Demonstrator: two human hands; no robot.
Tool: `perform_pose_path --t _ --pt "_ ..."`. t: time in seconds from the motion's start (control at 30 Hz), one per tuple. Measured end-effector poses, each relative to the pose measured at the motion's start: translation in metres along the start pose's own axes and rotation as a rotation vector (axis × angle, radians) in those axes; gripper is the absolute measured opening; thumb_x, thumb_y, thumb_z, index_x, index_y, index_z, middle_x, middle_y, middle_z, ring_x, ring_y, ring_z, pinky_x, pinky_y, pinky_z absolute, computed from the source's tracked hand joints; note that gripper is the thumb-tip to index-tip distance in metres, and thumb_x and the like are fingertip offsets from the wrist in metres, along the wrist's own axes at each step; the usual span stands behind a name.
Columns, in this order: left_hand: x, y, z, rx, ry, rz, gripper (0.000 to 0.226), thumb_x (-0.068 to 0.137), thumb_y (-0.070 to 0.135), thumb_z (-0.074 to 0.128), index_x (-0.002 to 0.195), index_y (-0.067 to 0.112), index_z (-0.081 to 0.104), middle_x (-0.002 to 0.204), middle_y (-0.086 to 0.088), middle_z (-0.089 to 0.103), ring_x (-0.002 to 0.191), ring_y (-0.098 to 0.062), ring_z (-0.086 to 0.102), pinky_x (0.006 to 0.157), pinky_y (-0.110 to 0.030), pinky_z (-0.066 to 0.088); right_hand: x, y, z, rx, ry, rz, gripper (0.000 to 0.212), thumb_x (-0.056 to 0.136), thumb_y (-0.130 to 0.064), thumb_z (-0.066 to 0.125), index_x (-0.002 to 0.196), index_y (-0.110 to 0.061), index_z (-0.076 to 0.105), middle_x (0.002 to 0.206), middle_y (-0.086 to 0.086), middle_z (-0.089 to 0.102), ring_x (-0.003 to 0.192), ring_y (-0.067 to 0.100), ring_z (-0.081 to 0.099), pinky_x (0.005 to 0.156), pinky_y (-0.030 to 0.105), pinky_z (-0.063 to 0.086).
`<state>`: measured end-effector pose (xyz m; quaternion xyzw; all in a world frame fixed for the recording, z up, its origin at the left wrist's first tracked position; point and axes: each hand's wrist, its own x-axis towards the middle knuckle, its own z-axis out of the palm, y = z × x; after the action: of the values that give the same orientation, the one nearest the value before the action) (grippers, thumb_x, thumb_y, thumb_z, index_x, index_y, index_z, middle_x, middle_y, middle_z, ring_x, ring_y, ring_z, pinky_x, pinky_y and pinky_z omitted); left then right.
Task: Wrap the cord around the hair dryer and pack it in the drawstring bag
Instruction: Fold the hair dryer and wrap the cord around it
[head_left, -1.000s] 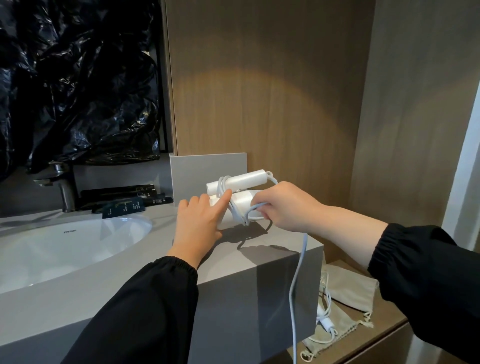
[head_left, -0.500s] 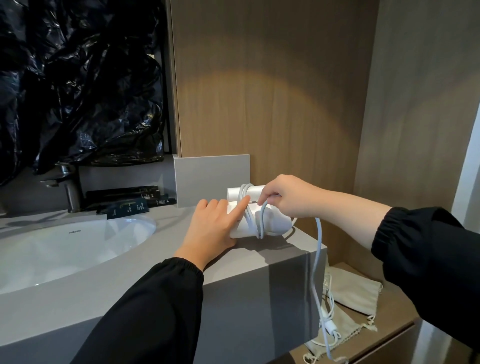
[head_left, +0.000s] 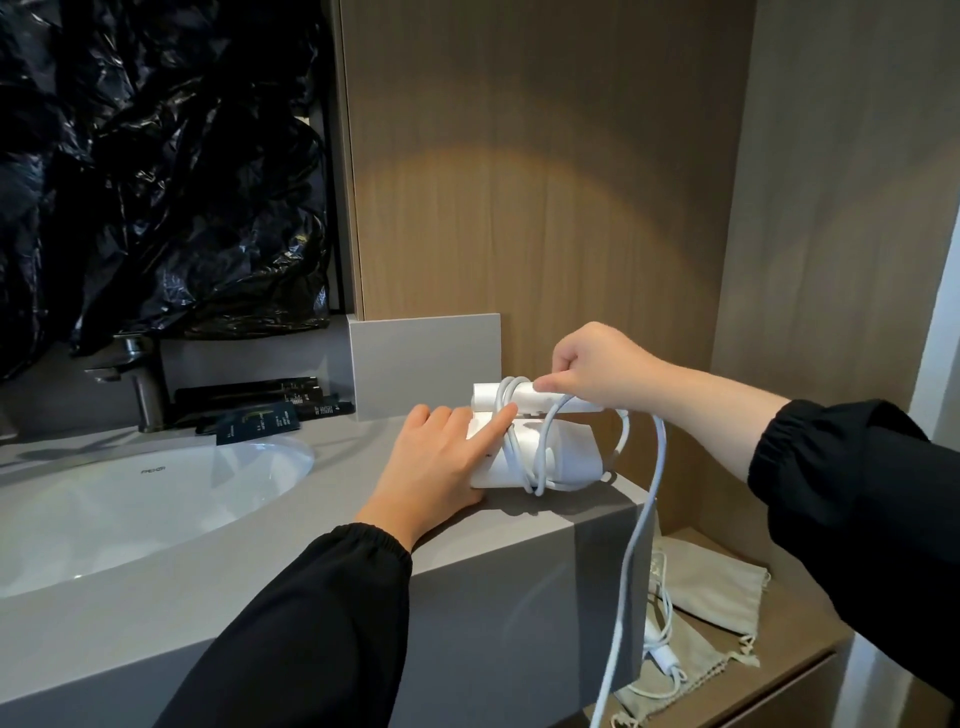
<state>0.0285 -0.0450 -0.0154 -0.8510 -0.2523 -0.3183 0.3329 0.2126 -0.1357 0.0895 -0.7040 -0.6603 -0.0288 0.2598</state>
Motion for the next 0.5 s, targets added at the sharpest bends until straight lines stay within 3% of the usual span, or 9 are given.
perform_pose_path --t 0.07,0.13,0.17,0.23,0.3,0.43,0.5 --pt "0.0 0.0 -0.001 0.002 0.001 -0.01 0.095 0.054 0.04 0.084 0.135 0.021 0.039 0.078 -0.006 0.059 0.063 -0.026 0.051 0.059 -0.031 0.026 -0.001 0.0 -0.005 0.111 -0.177 0.046 0.032 0.09 -0.035 0.062 0.077 -0.007 0.068 0.06 0.006 0.054 0.051 0.014 0.045 0.05 0.022 0.041" --pt "-0.001 -0.003 -0.001 0.0 0.005 -0.027 0.094 0.054 0.043 0.083 0.135 0.021 0.039 0.076 -0.006 0.058 0.062 -0.025 0.05 0.059 -0.031 0.025 -0.001 0.003 -0.012 0.284 -0.306 0.057 0.02 0.094 -0.022 0.059 0.086 -0.007 0.069 0.064 0.008 0.055 0.053 0.014 0.043 0.05 0.02 0.04" --pt "-0.002 -0.004 0.0 -0.002 0.004 -0.036 0.095 0.054 0.044 0.083 0.134 0.021 0.039 0.075 -0.006 0.057 0.061 -0.025 0.049 0.058 -0.031 0.024 -0.001 0.006 -0.015 0.367 -0.348 0.05 0.014 0.094 -0.011 0.057 0.09 -0.009 0.07 0.068 0.01 0.056 0.054 0.014 0.044 0.051 0.02 0.042" --pt "-0.003 -0.007 0.001 -0.011 -0.005 -0.054 0.095 0.054 0.044 0.083 0.134 0.02 0.038 0.074 -0.006 0.057 0.06 -0.025 0.049 0.057 -0.031 0.025 -0.001 0.009 -0.017 0.406 -0.376 0.019 0.022 0.092 0.001 0.055 0.094 -0.015 0.071 0.081 0.014 0.061 0.058 0.014 0.047 0.054 0.019 0.045" --pt "-0.003 -0.009 0.002 -0.02 -0.016 -0.064 0.097 0.052 0.041 0.085 0.135 0.02 0.038 0.074 -0.006 0.056 0.061 -0.026 0.05 0.057 -0.031 0.027 -0.001 0.009 -0.015 0.323 -0.322 -0.017 0.023 0.091 0.001 0.059 0.094 -0.018 0.072 0.09 0.015 0.066 0.06 0.014 0.049 0.057 0.018 0.048" --pt "-0.003 -0.007 0.004 -0.023 -0.025 -0.03 0.095 0.055 0.042 0.083 0.136 0.022 0.037 0.076 -0.005 0.058 0.062 -0.027 0.05 0.057 -0.032 0.028 0.001 0.007 -0.009 0.168 -0.09 -0.047 0.006 0.088 -0.012 0.067 0.09 -0.014 0.072 0.075 0.004 0.069 0.058 0.013 0.057 0.055 0.021 0.052" --pt "-0.002 -0.005 0.005 -0.021 -0.014 0.0 0.091 0.058 0.04 0.08 0.136 0.023 0.037 0.078 -0.005 0.058 0.063 -0.027 0.05 0.058 -0.032 0.028 0.003 0.006 -0.005 0.073 0.035 -0.056 0.012 0.082 -0.022 0.074 0.083 -0.011 0.072 0.072 0.002 0.065 0.066 0.016 0.06 0.06 0.027 0.054"
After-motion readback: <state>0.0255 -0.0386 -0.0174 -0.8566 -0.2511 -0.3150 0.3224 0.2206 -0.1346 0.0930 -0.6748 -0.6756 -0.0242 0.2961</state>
